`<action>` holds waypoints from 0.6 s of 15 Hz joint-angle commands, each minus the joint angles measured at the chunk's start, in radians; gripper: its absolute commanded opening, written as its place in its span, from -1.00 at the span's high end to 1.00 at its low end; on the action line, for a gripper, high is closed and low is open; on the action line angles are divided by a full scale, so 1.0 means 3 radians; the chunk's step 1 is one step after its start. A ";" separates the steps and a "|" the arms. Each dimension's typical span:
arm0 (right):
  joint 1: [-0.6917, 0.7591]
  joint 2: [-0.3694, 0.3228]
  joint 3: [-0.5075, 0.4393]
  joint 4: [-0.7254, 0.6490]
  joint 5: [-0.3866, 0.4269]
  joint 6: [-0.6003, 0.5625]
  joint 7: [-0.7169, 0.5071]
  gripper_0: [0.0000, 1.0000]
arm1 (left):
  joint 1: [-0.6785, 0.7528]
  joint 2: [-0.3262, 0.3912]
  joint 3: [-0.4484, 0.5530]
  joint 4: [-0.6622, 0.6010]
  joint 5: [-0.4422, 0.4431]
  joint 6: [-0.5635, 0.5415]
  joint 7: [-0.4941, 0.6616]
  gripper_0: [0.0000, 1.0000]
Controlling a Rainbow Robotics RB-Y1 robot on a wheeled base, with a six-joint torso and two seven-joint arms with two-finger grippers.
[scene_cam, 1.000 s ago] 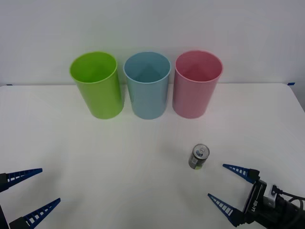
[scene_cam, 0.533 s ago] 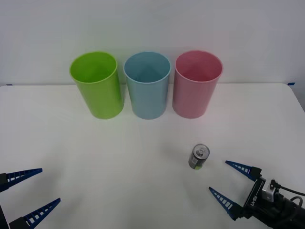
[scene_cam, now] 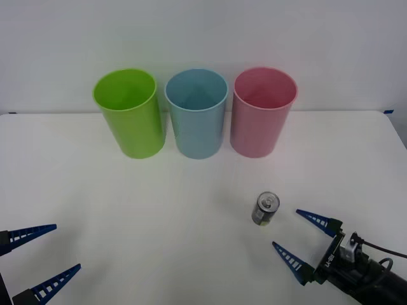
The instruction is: Put cans in the blue bin and PET bottles in the pink bin and trash in the green bin.
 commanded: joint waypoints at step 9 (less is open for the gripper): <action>-0.0050 0.0085 0.0087 0.0000 0.0001 0.0188 0.0024 -1.00 | 0.0000 0.0000 0.0000 0.0000 0.0000 0.0000 0.0000 -1.00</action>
